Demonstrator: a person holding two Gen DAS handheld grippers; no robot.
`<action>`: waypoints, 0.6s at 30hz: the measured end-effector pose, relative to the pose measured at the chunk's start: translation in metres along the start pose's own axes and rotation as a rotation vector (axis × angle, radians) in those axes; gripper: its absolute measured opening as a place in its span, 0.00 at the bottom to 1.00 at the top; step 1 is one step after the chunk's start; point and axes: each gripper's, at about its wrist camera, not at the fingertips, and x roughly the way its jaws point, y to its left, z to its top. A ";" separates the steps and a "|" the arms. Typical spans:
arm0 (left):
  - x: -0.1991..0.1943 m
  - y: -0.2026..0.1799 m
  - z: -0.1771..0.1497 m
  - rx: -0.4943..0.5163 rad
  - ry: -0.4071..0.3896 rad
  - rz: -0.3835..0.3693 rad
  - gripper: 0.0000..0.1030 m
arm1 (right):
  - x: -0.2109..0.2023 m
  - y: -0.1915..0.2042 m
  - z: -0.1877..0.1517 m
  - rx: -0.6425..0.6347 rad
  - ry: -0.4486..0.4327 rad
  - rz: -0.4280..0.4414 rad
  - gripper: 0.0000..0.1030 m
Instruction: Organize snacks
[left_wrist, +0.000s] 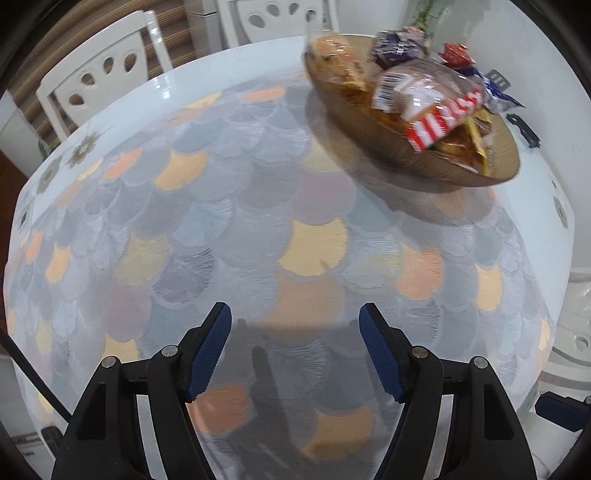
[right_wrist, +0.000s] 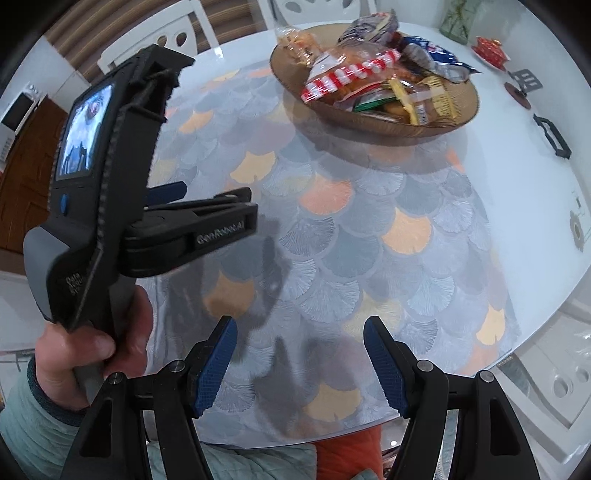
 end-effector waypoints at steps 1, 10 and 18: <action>0.001 0.004 0.000 -0.008 0.001 0.006 0.68 | 0.001 0.002 0.001 -0.006 0.003 0.003 0.67; 0.000 0.027 -0.005 -0.056 -0.002 0.038 0.68 | 0.011 0.023 0.008 -0.067 0.020 0.012 0.67; -0.010 0.059 -0.011 -0.117 -0.032 0.081 0.68 | 0.014 0.045 0.017 -0.169 -0.018 -0.016 0.67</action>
